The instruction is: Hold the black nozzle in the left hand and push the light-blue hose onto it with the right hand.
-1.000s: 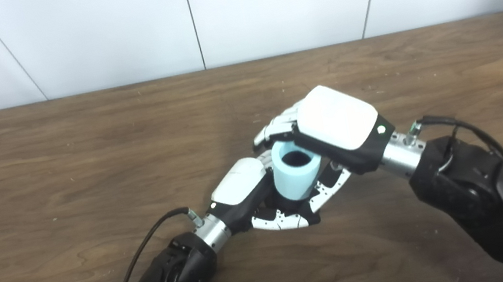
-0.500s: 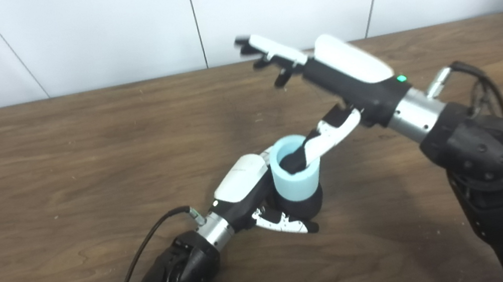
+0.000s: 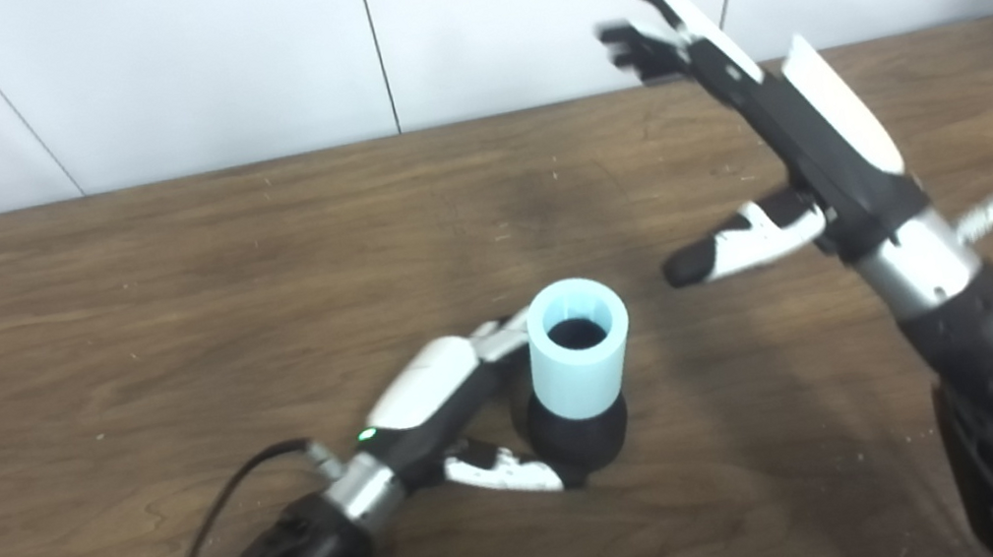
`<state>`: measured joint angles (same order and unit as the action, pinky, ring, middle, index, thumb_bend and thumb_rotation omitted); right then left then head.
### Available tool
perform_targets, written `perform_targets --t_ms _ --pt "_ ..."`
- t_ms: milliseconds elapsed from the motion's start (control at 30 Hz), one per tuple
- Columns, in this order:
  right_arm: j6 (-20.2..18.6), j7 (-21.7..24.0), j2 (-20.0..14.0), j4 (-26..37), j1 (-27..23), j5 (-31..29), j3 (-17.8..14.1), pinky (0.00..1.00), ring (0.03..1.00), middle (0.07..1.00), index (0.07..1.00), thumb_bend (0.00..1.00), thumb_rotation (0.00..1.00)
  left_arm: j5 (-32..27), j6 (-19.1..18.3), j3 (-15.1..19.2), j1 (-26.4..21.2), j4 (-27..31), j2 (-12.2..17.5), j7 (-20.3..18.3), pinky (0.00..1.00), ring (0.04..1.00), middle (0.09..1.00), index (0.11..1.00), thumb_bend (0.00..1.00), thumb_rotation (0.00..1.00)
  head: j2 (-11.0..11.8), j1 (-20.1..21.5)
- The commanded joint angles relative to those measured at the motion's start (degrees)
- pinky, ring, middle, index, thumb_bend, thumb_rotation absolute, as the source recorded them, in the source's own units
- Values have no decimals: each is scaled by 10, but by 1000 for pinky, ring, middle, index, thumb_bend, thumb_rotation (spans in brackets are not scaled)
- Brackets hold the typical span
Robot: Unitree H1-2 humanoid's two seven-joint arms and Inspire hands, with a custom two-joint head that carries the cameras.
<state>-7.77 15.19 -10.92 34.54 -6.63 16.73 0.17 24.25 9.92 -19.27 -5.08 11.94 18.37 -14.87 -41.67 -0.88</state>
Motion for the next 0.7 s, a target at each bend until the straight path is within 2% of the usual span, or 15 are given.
perform_targets --t_ms 0,200,267,333,367,433,500,667 --pt "25 -33 11 0 14 -24 -16 792 845 874 985 871 818 -35 6 25 11 55 5 10 1000 957 1000 1000 791 546 4 0" --pt "-11 -79 81 -10 93 -105 -38 772 830 858 966 809 938 -98 -64 91 83 128 -18 15 1000 998 1000 1000 807 536 23 -5" --pt "-25 -97 115 -15 130 -136 -42 782 839 870 964 765 980 -131 -106 114 116 147 -53 34 1000 1000 1000 1000 829 557 27 -12" --pt "-17 -112 136 -41 160 -155 -46 802 864 893 975 744 995 -167 -136 135 145 148 -109 65 994 1000 1000 1000 850 623 29 -15" --pt "-8 -114 138 -60 167 -164 -48 813 878 904 979 743 998 -191 -146 143 151 142 -135 77 997 1000 1000 1000 862 652 33 -18" --pt "6 -114 134 -95 165 -181 -49 829 895 920 985 748 1000 -232 -156 155 151 129 -164 91 1000 1000 1000 1000 870 678 37 -19" --pt "17 -110 129 -121 158 -194 -47 838 901 929 988 749 1000 -264 -161 159 143 117 -171 101 1000 1000 1000 1000 866 705 38 -17" --pt "34 -91 111 -162 144 -226 -41 852 903 941 991 750 1000 -300 -163 151 112 81 -146 98 1000 1000 1000 1000 780 826 41 -16"
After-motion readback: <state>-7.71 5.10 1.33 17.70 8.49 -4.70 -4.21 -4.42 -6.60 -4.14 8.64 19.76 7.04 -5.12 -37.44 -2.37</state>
